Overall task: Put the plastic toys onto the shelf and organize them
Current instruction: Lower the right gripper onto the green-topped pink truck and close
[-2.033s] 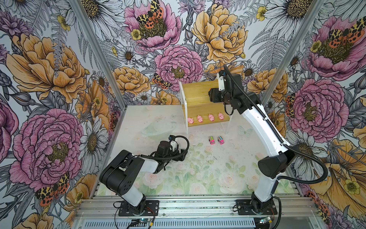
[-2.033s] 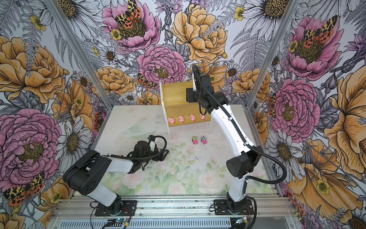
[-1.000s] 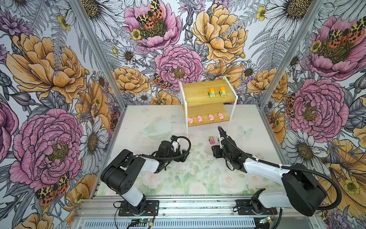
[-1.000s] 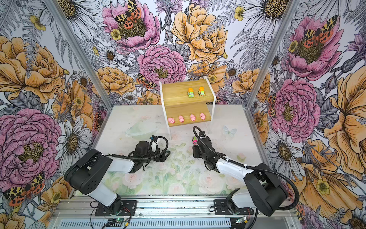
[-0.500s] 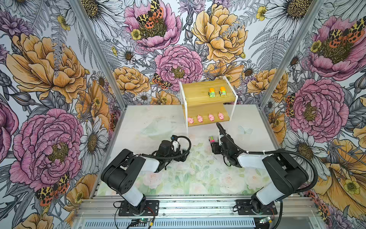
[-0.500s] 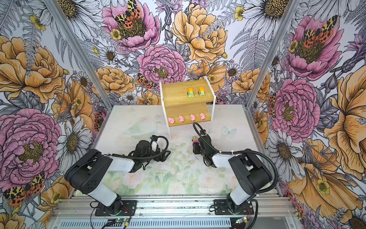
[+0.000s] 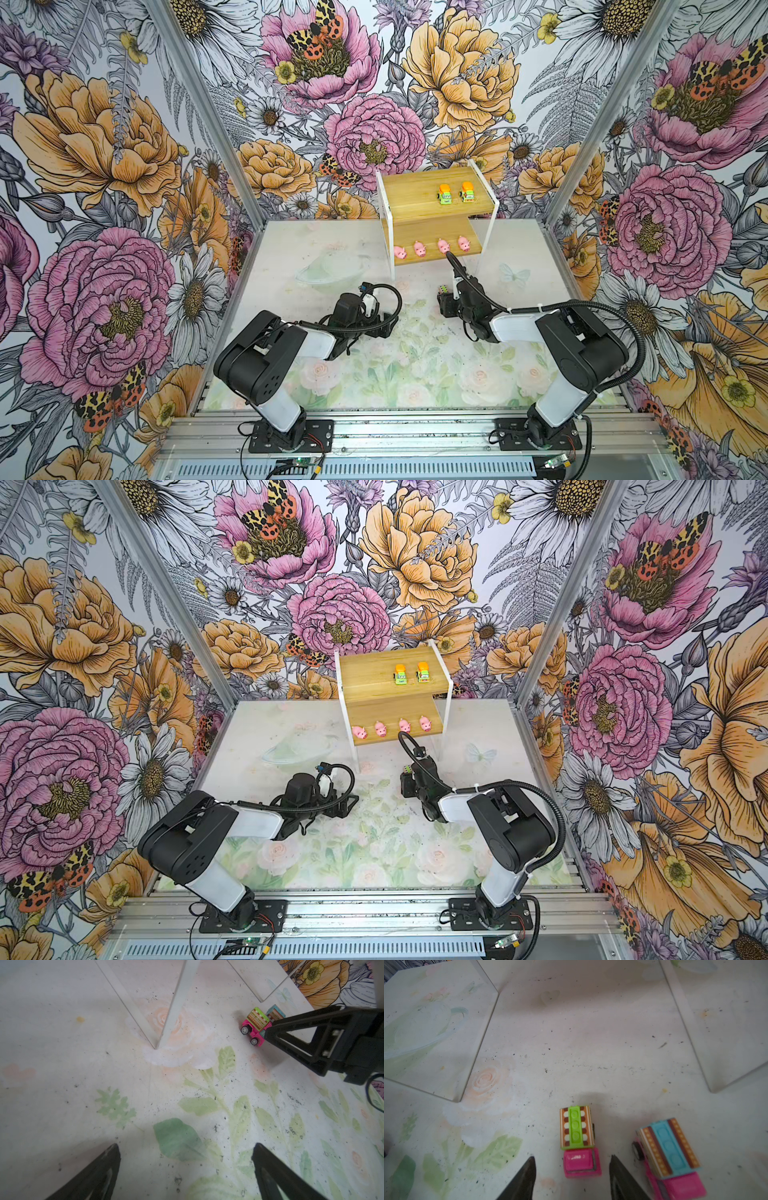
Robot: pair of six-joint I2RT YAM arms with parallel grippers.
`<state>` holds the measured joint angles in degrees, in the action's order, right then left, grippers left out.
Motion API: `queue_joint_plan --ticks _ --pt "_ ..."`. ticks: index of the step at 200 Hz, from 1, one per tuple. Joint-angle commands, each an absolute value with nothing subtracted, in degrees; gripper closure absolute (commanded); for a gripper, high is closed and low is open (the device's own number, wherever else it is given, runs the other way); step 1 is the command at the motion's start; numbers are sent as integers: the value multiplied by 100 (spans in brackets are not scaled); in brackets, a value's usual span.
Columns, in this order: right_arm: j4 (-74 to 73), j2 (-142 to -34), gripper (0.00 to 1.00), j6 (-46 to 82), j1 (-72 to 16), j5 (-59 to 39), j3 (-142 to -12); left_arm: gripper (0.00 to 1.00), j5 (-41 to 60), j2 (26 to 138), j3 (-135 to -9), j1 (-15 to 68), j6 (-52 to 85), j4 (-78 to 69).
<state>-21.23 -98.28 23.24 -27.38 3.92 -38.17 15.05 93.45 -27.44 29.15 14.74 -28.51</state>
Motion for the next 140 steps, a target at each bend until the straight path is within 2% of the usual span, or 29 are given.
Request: queue_joint_plan --ticks 1,56,78,105,140 --pt "-2303 -10049 43 2207 -2698 266 -4037 1 1497 9433 -2821 2961 1420 -2804" --pt "-2452 -10300 46 2150 -2701 262 -4122 1 1486 9464 -2830 2960 1433 -2804" --pt "-2471 -10319 52 2103 -2701 288 -4116 1 1490 9458 -2834 2961 1423 -2792" --pt "-2533 -10301 66 2088 -2702 289 -4048 1 1493 9469 -2839 2961 1413 -2777" --pt "-2656 -10208 72 2069 -2699 187 -3925 1 1480 9477 -2848 2958 1424 -2769"
